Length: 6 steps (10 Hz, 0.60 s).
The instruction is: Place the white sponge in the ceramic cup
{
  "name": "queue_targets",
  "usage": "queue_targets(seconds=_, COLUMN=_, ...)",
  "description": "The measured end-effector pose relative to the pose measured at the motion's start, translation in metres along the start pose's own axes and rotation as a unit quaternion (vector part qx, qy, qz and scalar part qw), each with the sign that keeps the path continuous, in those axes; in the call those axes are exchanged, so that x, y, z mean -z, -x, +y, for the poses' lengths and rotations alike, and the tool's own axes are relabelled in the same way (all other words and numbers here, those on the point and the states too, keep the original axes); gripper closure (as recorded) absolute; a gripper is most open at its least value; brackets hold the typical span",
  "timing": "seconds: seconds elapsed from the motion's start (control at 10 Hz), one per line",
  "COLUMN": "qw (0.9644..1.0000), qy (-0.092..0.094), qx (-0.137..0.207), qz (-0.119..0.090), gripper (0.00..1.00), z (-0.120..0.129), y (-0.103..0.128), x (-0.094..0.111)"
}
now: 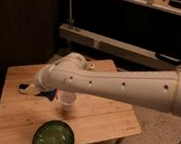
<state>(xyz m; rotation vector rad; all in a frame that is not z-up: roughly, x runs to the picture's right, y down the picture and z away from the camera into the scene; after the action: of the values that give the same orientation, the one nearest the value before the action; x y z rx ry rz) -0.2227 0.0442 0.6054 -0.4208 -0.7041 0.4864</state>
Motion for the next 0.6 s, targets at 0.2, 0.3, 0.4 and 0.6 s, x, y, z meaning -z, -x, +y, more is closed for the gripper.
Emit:
queue_targets(seconds=0.2, qw=0.9973, qy=0.000, qx=-0.015, qz=-0.072, gripper=1.00, z=-0.026, y=-0.006, x=0.027)
queue_targets(seconds=0.3, qw=0.9935, qy=0.002, qx=-0.020, qz=-0.112, gripper=1.00, z=-0.038, y=-0.014, x=0.034)
queue_targets(seconds=0.4, qw=0.9894, qy=0.005, qx=-0.024, qz=-0.143, gripper=1.00, z=-0.047, y=-0.023, x=0.036)
queue_targets(seconds=0.6, qw=0.9758, qy=0.016, qx=-0.033, qz=-0.216, gripper=1.00, z=-0.066, y=-0.059, x=0.028)
